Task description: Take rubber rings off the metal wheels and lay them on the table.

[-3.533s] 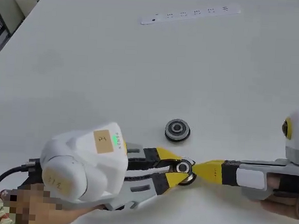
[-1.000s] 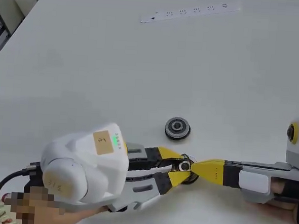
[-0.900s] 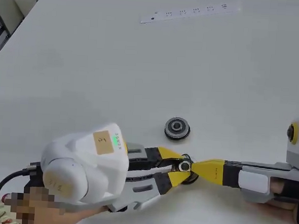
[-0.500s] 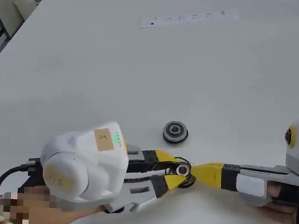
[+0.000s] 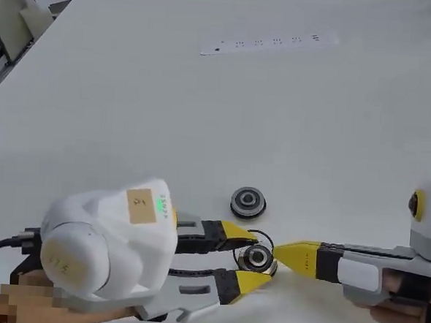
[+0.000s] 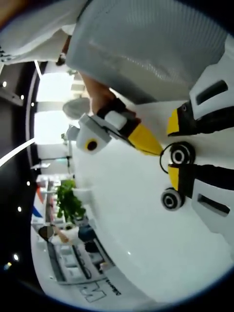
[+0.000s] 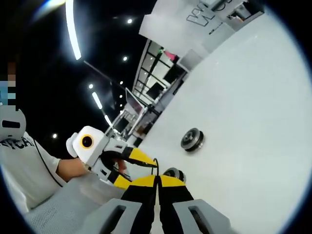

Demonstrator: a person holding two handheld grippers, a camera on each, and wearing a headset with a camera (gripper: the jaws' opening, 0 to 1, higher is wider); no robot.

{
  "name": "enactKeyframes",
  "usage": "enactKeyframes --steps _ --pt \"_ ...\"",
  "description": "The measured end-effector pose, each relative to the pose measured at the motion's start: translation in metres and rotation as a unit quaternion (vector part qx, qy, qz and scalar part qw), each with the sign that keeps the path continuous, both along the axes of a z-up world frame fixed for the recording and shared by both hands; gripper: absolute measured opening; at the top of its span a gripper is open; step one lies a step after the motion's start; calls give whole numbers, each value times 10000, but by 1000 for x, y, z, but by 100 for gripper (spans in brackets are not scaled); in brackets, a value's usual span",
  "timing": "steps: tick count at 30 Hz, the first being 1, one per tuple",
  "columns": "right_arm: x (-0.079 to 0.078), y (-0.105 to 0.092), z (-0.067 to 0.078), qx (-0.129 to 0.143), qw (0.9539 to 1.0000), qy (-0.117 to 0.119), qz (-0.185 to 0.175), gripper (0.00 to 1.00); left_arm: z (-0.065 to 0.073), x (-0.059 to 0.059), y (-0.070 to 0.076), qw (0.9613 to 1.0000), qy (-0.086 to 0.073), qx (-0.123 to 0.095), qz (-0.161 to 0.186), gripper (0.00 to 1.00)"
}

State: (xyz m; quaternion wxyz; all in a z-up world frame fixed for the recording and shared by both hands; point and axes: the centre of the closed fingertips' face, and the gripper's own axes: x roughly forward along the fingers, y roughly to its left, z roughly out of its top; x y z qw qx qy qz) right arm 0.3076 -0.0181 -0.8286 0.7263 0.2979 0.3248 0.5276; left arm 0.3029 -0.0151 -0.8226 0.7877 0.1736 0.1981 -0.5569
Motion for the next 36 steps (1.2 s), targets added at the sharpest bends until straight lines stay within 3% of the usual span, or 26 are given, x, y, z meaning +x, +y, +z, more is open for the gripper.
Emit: enactKeyframes --steps 5,9,10,15,17,19,21,24,31,36 --pt "-1 -5 3 -19 10000 -27 -42 0 18 4 0 9998 -113 -135 10 31" --pt "0 -10 6 -21 9999 -44 -100 0 34 12 2 9992 -138 -257 284 44" --pt "0 -12 7 -16 9999 -49 -140 0 42 12 2 9989 -210 -323 278 46" --pt "0 -18 12 -6 9997 -59 -228 0 58 12 6 9982 -281 -380 360 50" --pt "-1 -21 14 -11 9996 -80 -258 0 62 10 7 9981 -189 -422 415 59" --pt "-1 -23 15 -39 9996 -99 -269 0 68 8 8 9975 -237 -481 458 66" --pt "0 -25 15 -84 9995 -117 -284 0 72 6 10 9974 -283 -479 466 68" --pt "0 -28 19 -116 9993 -163 -303 0 77 3 17 9972 -336 -422 515 68" --pt "2 -33 29 -164 9989 -259 -362 0 93 5 41 9948 -513 -354 805 82" --pt "-1 -32 40 -315 9978 -488 -323 0 102 6 64 9921 -669 -265 1031 85"
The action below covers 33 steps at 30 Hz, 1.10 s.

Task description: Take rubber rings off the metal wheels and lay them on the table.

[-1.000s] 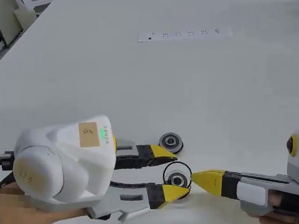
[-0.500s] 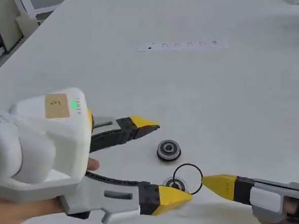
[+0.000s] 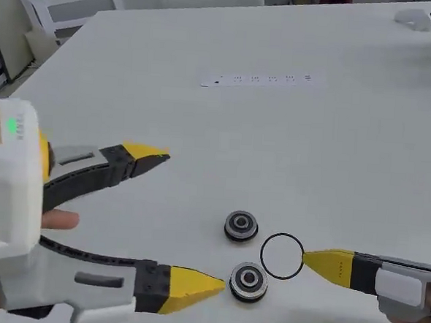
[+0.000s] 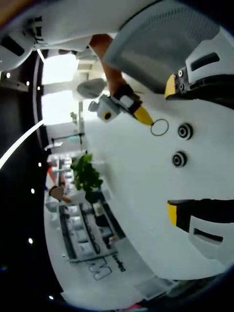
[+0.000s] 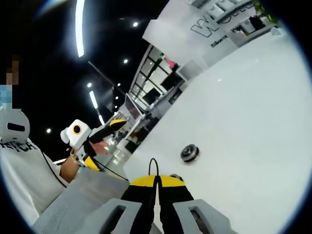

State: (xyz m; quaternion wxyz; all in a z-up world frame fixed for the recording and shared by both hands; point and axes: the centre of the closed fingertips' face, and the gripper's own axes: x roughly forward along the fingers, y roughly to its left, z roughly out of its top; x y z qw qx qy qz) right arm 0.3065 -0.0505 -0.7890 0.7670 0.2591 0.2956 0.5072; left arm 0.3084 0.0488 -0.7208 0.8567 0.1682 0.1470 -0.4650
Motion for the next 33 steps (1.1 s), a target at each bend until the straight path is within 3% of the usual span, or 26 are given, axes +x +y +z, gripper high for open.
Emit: enactKeyframes --steps 9,11,14,17,24,33 --pt "-4 6 22 -57 9995 -310 67 0 4 -12 41 9993 71 97 368 94" --pt "-5 7 25 -80 9993 -344 103 0 5 -17 49 9989 143 14 454 95" --pt "-7 11 35 -22 9991 -395 173 0 13 -22 57 9972 177 -343 648 100" --pt "-7 14 46 -63 9982 -552 233 0 15 -26 66 9960 206 -410 770 100" --pt "-7 21 59 -176 9964 -726 393 0 15 -38 93 9930 157 -348 1121 100" --pt "-11 36 68 -304 9931 -885 703 0 5 -48 112 9881 166 -348 1486 100"
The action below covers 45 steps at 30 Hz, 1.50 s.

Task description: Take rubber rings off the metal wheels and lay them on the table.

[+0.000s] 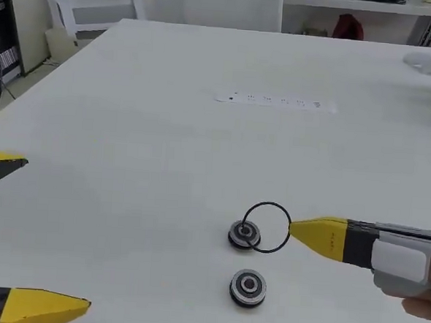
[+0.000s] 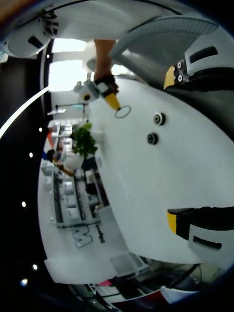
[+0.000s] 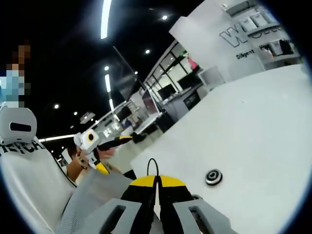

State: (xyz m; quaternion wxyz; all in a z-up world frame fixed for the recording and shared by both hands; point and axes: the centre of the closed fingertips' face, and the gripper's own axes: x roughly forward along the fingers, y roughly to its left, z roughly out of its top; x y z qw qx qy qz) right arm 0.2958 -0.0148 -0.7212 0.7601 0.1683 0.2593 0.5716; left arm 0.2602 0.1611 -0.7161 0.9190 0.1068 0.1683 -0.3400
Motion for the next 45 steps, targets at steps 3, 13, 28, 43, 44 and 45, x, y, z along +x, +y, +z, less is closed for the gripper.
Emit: enactKeyframes --steps 3,13,28,43,44,45 --pt "1 4 2 -68 9999 -92 84 0 -5 -2 4 9999 16 123 84 100" --pt "6 24 11 -106 9993 -212 280 0 -18 -3 4 9995 150 255 52 100" --pt "9 45 3 -411 9972 -175 598 0 -25 -5 -2 9994 246 251 -41 99" --pt "11 65 -42 -961 9907 197 945 0 -26 -11 1 9991 282 301 14 98" --pt "12 65 -45 -989 9904 226 943 0 -25 -11 1 9992 279 301 15 98" --pt "13 66 -49 -1022 9899 253 947 0 -25 -11 1 9992 281 296 16 98"
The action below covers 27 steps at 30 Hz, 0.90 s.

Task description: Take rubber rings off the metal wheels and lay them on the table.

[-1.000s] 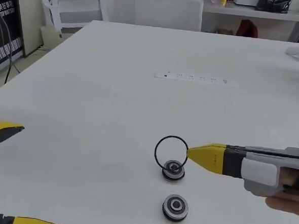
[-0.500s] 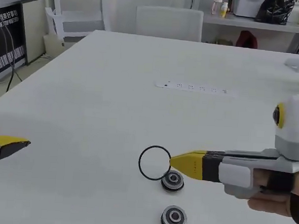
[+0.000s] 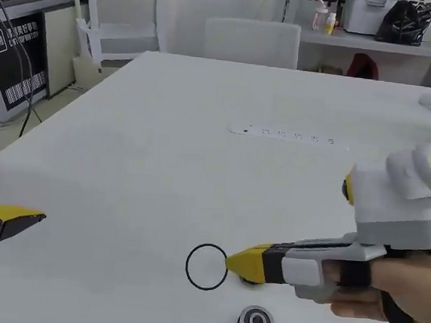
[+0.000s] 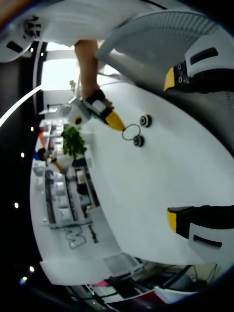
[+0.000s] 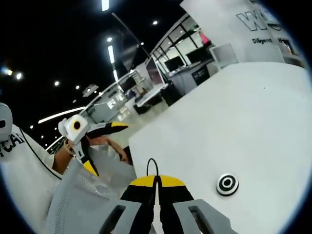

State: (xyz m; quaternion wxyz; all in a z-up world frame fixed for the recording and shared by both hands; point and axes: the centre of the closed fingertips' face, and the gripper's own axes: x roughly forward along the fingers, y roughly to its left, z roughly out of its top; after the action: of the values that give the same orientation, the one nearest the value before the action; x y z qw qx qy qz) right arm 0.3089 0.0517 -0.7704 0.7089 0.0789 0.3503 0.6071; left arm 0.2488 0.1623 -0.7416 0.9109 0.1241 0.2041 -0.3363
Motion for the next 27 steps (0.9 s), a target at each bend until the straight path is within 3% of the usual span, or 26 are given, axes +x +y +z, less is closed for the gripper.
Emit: enactKeyframes --steps 3,11,19,27 --pt "1 0 -14 -205 9998 30 61 0 -1 -1 0 10000 23 0 -1 97" --pt "7 1 -38 -449 9986 252 104 0 -4 -4 1 9999 81 68 2 97" --pt "7 6 -52 -567 9975 395 133 0 -8 -7 1 9998 144 136 -2 95" --pt "5 9 -64 -767 9961 384 210 0 -8 -8 2 9998 172 130 -11 94"
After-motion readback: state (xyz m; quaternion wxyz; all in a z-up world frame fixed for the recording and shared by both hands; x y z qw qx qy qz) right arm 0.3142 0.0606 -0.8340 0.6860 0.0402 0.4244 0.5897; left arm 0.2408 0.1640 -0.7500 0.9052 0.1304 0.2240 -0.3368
